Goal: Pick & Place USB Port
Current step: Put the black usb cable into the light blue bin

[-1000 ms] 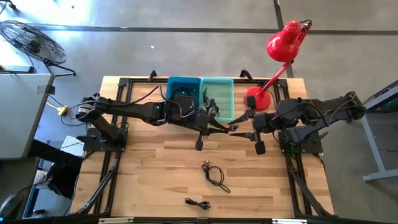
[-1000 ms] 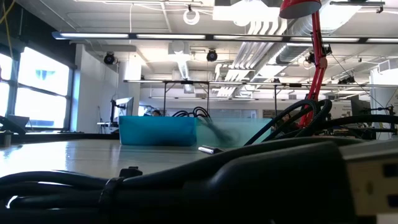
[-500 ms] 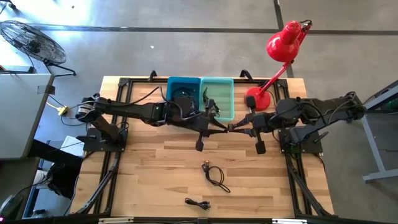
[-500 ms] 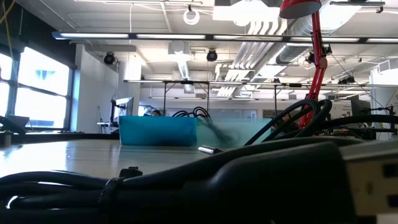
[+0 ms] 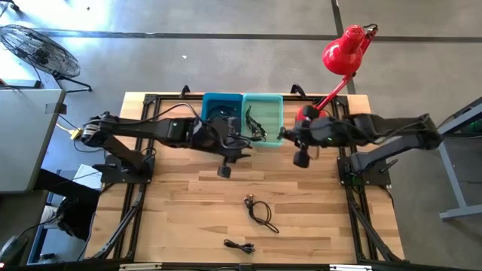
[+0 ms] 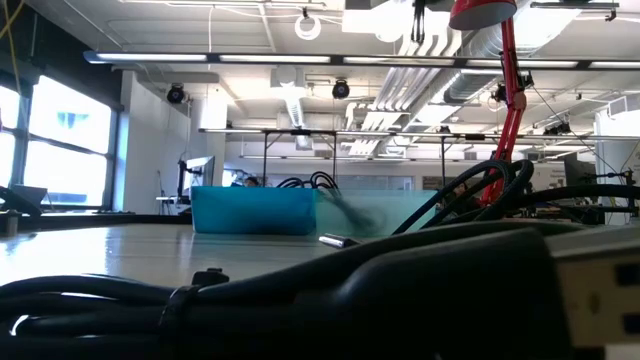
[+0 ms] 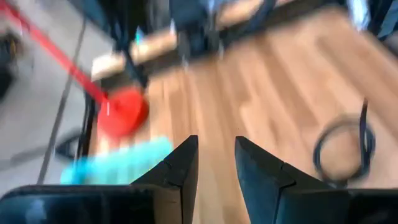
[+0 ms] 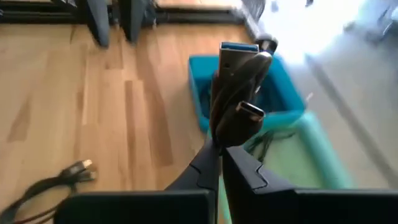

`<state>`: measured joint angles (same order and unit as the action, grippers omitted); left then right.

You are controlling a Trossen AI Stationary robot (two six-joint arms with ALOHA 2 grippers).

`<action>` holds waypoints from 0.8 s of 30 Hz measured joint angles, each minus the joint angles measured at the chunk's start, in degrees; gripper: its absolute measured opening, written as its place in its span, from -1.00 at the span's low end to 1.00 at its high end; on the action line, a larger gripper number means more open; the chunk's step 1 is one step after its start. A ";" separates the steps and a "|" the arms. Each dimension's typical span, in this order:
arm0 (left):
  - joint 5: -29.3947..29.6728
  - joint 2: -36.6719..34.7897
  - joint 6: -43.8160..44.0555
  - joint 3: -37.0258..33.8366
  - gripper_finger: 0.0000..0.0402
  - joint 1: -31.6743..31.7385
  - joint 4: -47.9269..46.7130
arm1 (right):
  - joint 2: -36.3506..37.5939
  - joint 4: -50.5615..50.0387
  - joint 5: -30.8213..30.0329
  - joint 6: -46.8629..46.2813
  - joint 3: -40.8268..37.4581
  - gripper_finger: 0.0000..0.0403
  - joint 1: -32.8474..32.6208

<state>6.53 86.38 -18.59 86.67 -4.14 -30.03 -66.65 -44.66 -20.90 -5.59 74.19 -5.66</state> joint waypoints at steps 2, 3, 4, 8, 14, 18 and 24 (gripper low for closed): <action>1.43 -0.88 1.31 -0.04 -0.49 0.02 -4.21 | -1.66 -0.14 4.97 -1.99 0.00 -0.99 3.45; 1.91 -1.14 2.08 -0.02 -0.49 0.02 -5.24 | -2.77 -0.08 7.12 -2.51 0.00 -0.99 5.00; 2.45 -1.47 2.58 -0.02 -0.49 0.02 -6.85 | -4.16 0.06 9.19 -2.94 0.00 -0.99 6.50; 2.62 -1.83 4.29 -0.02 -0.49 0.00 -9.64 | -9.86 0.35 13.16 -3.42 0.00 -1.00 11.56; 3.83 -1.83 5.29 -0.07 -0.49 -1.50 -12.74 | -17.99 0.35 15.93 -3.17 -0.02 -1.00 17.05; 5.38 -1.83 5.22 -0.07 -0.49 -3.14 -15.77 | -20.97 0.64 17.61 -2.07 -0.02 -1.00 19.30; 6.37 -1.83 5.35 -0.07 -0.49 -5.01 -19.69 | -22.27 2.79 13.80 -0.46 -0.04 -0.92 21.12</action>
<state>12.90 84.55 -13.23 86.61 -9.15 -49.73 -88.92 -41.87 -7.10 -6.04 74.15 15.46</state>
